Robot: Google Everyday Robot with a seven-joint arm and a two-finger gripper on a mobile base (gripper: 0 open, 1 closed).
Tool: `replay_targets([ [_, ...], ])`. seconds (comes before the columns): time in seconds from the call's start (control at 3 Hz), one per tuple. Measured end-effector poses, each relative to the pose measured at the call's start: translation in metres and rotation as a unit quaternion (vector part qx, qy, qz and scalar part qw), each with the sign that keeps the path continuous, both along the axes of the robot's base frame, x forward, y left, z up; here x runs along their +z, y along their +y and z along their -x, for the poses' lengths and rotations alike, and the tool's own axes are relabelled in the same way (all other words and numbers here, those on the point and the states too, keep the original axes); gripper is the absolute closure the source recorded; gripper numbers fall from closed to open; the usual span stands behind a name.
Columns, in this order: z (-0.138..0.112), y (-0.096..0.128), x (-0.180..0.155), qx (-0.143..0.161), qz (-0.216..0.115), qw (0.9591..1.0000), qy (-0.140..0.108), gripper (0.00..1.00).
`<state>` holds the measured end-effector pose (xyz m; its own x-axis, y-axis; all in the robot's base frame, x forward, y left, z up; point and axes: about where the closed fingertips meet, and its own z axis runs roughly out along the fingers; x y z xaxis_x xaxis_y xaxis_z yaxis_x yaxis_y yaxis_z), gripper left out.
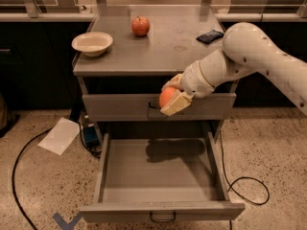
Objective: Place orange into middle drawer
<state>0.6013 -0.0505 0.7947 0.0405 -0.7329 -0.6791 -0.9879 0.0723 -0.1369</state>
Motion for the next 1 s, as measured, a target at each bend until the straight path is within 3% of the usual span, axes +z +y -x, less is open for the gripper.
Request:
replay_targets([
  [0.33, 0.021, 0.0, -0.043, -0.014, -0.029, 0.9986, 0.041, 1.0],
  [1.0, 0.058, 0.0, -0.136, -0.038, -0.033, 0.9909, 0.125, 1.0],
])
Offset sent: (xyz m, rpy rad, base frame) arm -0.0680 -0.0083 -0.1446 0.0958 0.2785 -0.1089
